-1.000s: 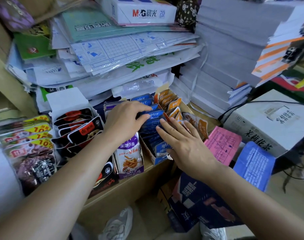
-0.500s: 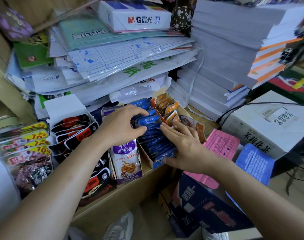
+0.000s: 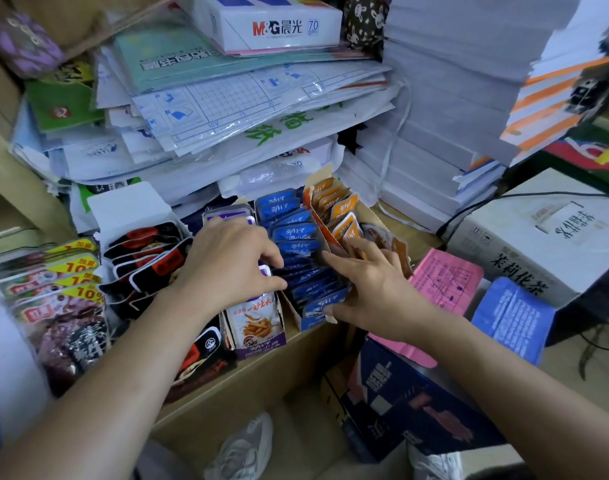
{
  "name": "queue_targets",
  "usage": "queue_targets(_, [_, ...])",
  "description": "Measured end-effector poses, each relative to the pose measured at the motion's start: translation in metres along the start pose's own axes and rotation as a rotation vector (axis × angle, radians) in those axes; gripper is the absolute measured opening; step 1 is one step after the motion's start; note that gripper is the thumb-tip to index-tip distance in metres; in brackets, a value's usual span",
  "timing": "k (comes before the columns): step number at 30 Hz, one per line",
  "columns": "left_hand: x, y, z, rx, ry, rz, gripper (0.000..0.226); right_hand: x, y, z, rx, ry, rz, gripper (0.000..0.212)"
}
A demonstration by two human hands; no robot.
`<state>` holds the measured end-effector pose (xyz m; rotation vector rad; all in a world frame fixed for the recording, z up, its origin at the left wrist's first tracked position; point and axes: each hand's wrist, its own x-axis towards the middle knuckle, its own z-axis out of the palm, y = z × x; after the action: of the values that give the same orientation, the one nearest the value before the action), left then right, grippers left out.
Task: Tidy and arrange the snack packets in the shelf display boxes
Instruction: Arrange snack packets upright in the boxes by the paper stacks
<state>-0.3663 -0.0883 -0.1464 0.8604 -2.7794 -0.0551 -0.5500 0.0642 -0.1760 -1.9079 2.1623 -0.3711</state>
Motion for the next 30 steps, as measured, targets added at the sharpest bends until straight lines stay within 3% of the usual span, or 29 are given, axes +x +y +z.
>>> queue_targets(8, [-0.005,0.013,0.014,0.012,0.149,0.043,0.002,-0.001,-0.005,0.003,0.061,-0.086,0.027,0.086])
queue_targets(16, [0.000,0.028,0.022,-0.300,0.216,-0.088,0.003,-0.001,-0.003,0.015,0.118,-0.034,0.006,0.106])
queue_targets(18, [-0.001,0.030,0.024,-0.292,0.153,-0.098,0.003,0.001,0.000,0.016,0.085,-0.035,0.007,0.104])
queue_targets(22, [-0.003,0.027,0.019,-0.299,0.014,-0.115,0.012,0.003,0.004,0.009,0.000,-0.041,0.012,0.101])
queue_targets(24, [-0.003,0.021,0.012,-0.338,0.068,-0.107,0.008,0.002,0.004,0.006,0.009,-0.023,0.008,0.104])
queue_targets(26, [0.001,0.010,0.007,-0.326,0.231,-0.098,0.007,0.000,0.003,0.004,-0.040,-0.006,-0.019,0.104])
queue_targets(28, [0.010,0.000,0.008,-0.234,0.286,-0.093,0.026,-0.001,0.002,0.005,-0.143,-0.003,-0.083,0.098])
queue_targets(30, [0.020,-0.008,0.015,-0.162,0.223,-0.096,0.040,0.001,0.002,0.007,-0.216,-0.017,-0.136,0.092])
